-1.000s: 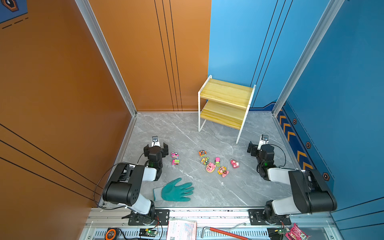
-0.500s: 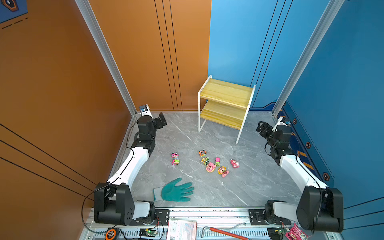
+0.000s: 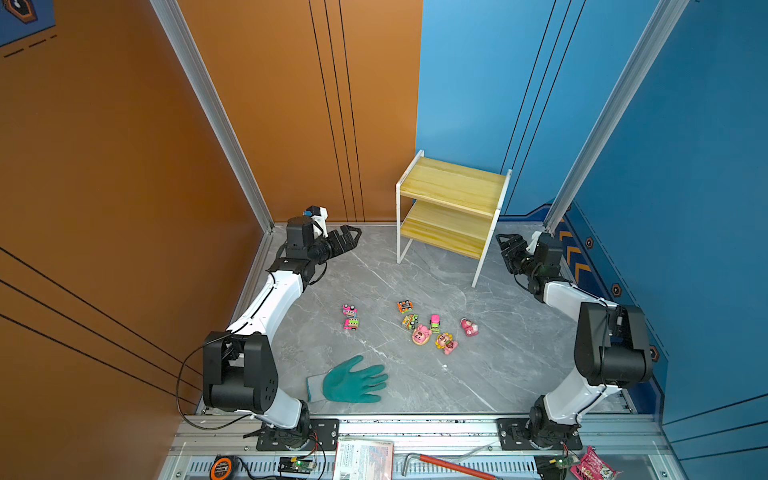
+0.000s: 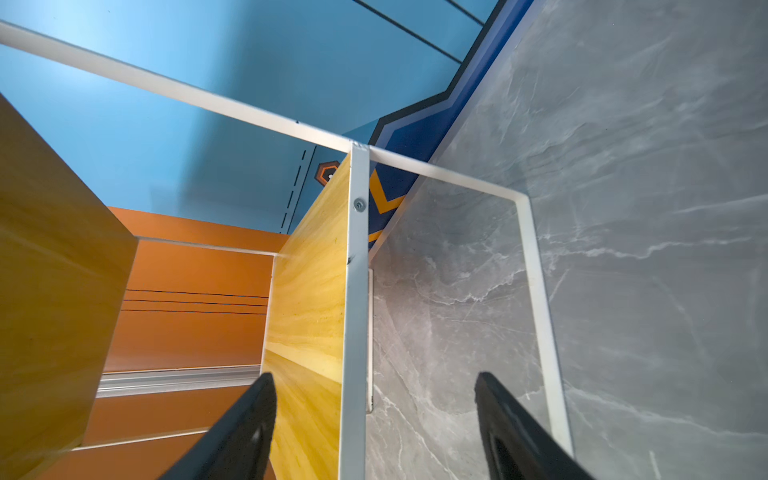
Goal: Place and organize the plastic toys onto the shelf
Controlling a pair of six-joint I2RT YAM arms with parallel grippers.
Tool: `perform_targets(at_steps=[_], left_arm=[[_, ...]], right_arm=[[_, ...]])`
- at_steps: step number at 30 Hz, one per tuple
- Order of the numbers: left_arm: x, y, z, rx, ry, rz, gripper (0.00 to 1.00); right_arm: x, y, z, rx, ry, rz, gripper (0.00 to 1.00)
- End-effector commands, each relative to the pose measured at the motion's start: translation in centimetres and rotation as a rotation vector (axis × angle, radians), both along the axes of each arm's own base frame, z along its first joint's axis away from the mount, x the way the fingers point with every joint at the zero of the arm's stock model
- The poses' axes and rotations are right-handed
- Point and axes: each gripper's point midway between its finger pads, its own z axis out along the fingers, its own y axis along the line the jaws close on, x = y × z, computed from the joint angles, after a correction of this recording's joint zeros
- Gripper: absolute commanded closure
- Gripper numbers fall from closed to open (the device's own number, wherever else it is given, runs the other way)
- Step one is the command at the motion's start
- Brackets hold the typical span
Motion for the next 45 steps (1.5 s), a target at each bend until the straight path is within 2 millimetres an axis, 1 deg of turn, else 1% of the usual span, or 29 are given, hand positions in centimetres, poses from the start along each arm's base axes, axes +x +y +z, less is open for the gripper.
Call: perform_targets(at_steps=[1,6,10,12,16,21,23,26,27,29,34,35,45], left_arm=[[-1.8,-0.8,1.2,-0.038,0.0,-0.068,0.01],[-2.8,-0.8,1.3,-0.035,0.001,-0.076,0.01],[-3.3,-0.6,1.3,-0.016,0.002,-0.073,0.01],[-3.4,-0.5,1.2,-0.006,0.006,-0.067,0.02],[-3.6,-0.5,1.0,-0.007,0.017,-0.061,0.01],[-3.8,-0.7,1.6,-0.003,0.006,-0.063,0.01],[-3.8,-0.7,1.7,-0.001,0.008,-0.061,0.01],[-3.8,-0.6,1.7,0.007,0.011,-0.061,0.01],[-3.7,-0.6,1.5,0.009,0.015,-0.06,0.01],[-3.7,-0.5,1.4,0.015,0.019,-0.058,0.01],[-3.6,-0.3,0.9,0.03,0.029,-0.048,0.01],[-3.5,-0.3,0.8,0.033,0.032,-0.046,0.01],[-3.4,-0.3,0.4,0.059,0.045,-0.037,0.01]], right_arm=[[1.7,1.0,3.6,0.127,-0.127,0.033,0.27],[3.2,1.9,2.7,0.223,-0.152,0.055,0.3],[4.3,3.2,2.5,0.256,-0.17,0.092,0.38],[4.7,3.8,2.7,0.274,-0.184,0.107,0.44],[5.2,4.6,2.9,0.294,-0.205,0.136,0.59],[5.3,5.1,3.1,0.297,-0.226,0.176,0.86],[5.3,5.1,3.3,0.301,-0.242,0.192,0.91],[5.3,5.2,3.5,0.316,-0.263,0.216,0.95],[5.3,5.3,3.5,0.322,-0.266,0.227,0.97],[5.3,5.7,3.9,0.33,-0.279,0.255,0.99],[4.8,6.5,5.1,0.345,-0.306,0.312,1.0],[5.0,6.6,3.9,0.356,-0.286,0.316,1.0],[3.7,7.7,4.8,0.448,-0.314,0.397,1.0]])
